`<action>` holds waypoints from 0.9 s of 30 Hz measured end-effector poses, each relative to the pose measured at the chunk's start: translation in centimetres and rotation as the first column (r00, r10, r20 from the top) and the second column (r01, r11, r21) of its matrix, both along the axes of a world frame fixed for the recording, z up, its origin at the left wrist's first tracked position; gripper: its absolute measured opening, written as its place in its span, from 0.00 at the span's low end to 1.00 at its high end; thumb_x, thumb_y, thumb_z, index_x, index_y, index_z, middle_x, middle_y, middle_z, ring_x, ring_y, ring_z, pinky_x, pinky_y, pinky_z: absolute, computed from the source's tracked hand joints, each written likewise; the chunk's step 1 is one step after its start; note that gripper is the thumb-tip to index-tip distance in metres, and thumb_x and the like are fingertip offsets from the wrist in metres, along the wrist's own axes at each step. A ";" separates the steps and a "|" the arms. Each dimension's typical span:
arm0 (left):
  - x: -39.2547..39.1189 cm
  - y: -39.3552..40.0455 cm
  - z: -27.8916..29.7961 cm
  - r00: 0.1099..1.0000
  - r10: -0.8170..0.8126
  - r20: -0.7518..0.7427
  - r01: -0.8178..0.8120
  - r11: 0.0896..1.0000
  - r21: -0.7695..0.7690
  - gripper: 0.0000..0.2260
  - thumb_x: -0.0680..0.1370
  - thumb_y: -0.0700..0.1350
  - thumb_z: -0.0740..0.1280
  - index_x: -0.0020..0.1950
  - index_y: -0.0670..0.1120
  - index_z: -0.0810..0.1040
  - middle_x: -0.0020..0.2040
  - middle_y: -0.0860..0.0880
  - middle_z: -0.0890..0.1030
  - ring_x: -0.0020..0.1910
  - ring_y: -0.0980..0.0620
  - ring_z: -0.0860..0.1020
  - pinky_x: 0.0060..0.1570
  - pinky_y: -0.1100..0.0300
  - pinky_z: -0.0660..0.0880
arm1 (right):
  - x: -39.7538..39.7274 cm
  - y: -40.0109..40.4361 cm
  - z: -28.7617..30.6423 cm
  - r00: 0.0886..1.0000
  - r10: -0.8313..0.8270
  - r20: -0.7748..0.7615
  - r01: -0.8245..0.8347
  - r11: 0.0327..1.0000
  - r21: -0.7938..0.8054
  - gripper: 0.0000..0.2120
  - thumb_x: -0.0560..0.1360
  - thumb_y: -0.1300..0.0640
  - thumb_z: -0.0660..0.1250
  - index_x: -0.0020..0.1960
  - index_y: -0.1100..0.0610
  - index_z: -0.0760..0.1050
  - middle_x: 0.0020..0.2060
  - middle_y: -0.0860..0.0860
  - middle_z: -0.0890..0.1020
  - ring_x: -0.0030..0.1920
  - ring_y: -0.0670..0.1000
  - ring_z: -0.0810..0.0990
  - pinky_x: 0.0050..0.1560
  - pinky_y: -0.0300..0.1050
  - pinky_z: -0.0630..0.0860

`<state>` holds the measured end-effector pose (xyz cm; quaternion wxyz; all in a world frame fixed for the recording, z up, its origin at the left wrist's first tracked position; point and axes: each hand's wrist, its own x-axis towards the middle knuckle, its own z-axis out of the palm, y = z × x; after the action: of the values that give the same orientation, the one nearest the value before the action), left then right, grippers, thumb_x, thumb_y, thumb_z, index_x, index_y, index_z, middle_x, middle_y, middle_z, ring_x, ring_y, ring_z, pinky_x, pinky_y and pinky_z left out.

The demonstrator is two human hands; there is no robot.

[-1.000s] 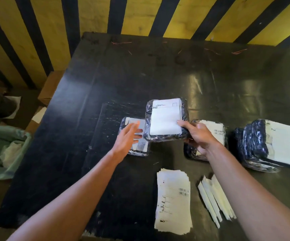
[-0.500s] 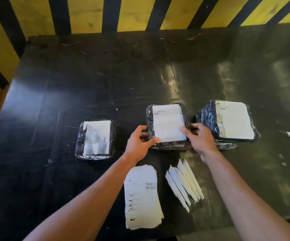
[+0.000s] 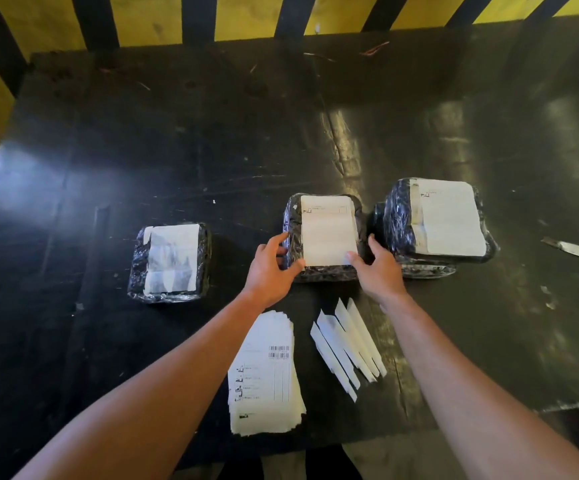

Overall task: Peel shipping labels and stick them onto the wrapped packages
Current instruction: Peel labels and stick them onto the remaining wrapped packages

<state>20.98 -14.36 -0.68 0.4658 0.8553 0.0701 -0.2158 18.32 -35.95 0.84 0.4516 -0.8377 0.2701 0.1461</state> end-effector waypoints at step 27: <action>-18.9 10.6 -2.4 0.903 0.264 -0.339 -0.233 0.964 0.130 0.28 0.73 0.53 0.81 0.68 0.50 0.74 0.58 0.49 0.84 0.55 0.50 0.85 0.44 0.56 0.84 | -14.7 12.3 -4.1 0.963 -0.077 -0.259 0.120 0.981 0.155 0.10 0.75 0.53 0.79 0.44 0.57 0.81 0.57 0.52 0.86 0.45 0.43 0.82 0.41 0.38 0.76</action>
<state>2.08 -3.75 -3.10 0.4320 0.8060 0.2702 -0.3013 3.59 -23.64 -3.31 0.4900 -0.7564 0.3534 0.2506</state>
